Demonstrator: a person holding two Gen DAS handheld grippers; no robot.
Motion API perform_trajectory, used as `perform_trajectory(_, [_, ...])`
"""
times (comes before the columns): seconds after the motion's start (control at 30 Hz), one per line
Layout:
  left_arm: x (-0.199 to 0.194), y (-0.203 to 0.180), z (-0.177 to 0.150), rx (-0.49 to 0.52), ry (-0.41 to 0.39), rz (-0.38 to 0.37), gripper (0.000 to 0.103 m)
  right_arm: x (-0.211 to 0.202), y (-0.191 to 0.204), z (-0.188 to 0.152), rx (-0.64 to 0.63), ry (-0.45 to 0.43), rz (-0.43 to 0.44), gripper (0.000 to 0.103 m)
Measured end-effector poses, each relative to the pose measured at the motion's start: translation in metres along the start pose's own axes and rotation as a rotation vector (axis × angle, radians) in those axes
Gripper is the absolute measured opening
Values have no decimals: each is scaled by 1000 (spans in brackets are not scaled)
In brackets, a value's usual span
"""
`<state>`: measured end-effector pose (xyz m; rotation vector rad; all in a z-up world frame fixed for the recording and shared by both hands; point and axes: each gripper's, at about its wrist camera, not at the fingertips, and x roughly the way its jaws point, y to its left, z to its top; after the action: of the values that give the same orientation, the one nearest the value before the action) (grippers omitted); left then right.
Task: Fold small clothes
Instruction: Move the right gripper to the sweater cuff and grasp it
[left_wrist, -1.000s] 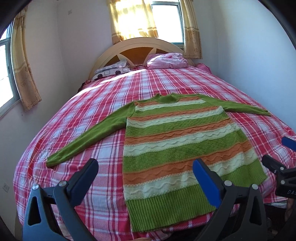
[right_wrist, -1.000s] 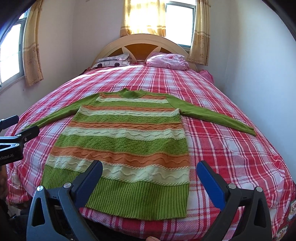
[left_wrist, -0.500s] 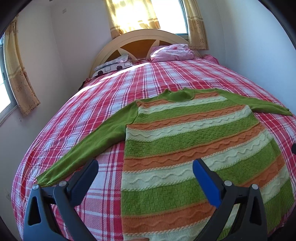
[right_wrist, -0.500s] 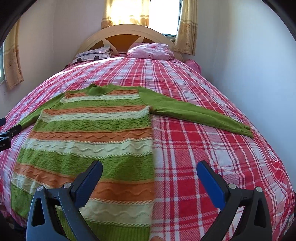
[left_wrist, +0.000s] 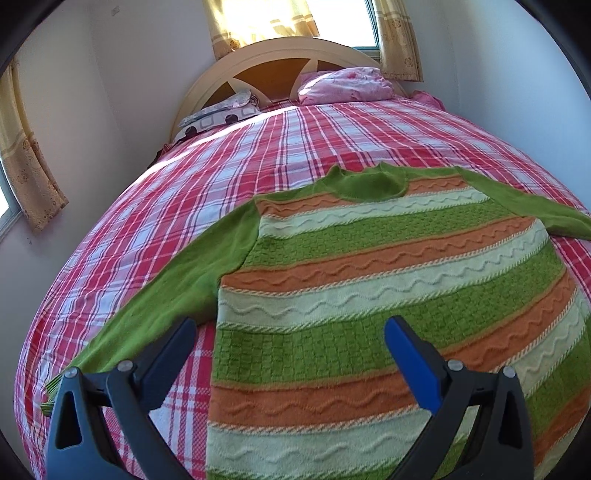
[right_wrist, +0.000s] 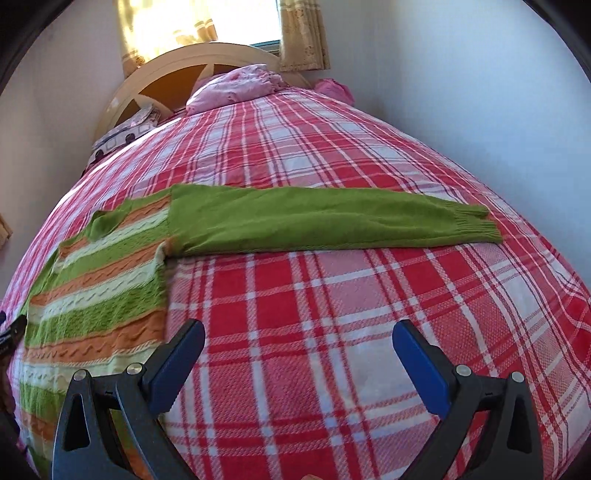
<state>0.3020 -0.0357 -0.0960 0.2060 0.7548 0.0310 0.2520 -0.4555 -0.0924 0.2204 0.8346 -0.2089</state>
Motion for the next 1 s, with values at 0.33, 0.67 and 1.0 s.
perform_trajectory(0.33, [42,-33,26,22,23,-24,103,11,-114,18,288,-10,-19,99])
perform_trajectory(0.67, [71,-43,32,-1,63,-52,103,5,-214,7,567,-39,-32,67])
perform_trajectory(1.0, [79,-31,32,-78,83,-66,103,20,-241,27,644,-63,48,56])
